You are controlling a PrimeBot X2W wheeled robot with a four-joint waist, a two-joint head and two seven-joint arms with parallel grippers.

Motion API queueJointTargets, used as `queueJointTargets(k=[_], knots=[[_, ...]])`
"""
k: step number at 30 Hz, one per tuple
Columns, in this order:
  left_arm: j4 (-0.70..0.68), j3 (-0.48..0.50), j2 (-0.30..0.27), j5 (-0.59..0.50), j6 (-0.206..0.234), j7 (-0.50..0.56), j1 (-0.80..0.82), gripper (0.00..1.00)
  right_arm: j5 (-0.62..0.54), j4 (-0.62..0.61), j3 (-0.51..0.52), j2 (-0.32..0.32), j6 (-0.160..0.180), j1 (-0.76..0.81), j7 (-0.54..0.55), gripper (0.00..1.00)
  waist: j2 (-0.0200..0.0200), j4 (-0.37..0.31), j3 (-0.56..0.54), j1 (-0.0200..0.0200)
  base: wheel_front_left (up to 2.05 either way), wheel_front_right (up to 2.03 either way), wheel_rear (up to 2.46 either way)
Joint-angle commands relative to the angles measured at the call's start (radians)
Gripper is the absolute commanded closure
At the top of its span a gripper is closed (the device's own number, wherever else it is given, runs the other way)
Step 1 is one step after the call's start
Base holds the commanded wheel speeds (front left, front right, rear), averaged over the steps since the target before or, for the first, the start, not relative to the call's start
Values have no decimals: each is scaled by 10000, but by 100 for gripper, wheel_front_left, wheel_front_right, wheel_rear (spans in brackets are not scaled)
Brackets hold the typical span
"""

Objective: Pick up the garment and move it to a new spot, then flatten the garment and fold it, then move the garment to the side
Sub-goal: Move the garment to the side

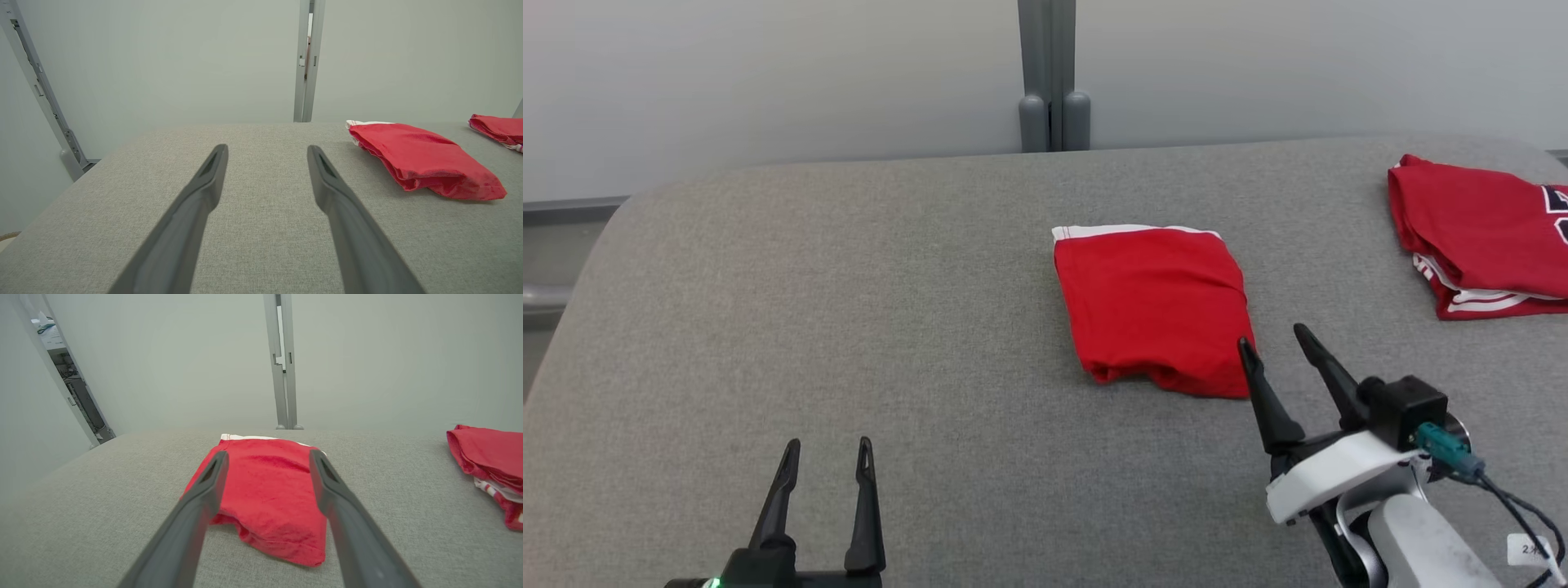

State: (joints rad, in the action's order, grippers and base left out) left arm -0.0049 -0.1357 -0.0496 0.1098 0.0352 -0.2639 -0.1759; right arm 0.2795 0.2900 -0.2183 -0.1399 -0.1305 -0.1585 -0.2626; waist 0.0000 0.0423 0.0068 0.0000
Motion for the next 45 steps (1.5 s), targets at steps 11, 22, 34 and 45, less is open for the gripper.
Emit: queueJointTargets(k=[11,22,34,45], knots=[[-53,-660,-21,-38,-102,1,942,0,5785,1656,-1678,-2185,-3,-2417,790,0,0,897,1467,0,0,0,0],[70,-1401,-21,40,-154,1,1859,0,11547,1816,-1642,-4116,-3,-3561,4425,0,0,1478,2738,0,0,0,0],[209,-1946,-21,153,10,1,2435,0,12007,1998,-1984,-4489,-3,-4090,5094,57,0,1784,3419,0,0,0,0],[58,-1861,-19,-66,20,1,2708,0,10849,935,-2727,-5656,-3,-4605,4253,100,0,1221,3904,0,0,0,0]])
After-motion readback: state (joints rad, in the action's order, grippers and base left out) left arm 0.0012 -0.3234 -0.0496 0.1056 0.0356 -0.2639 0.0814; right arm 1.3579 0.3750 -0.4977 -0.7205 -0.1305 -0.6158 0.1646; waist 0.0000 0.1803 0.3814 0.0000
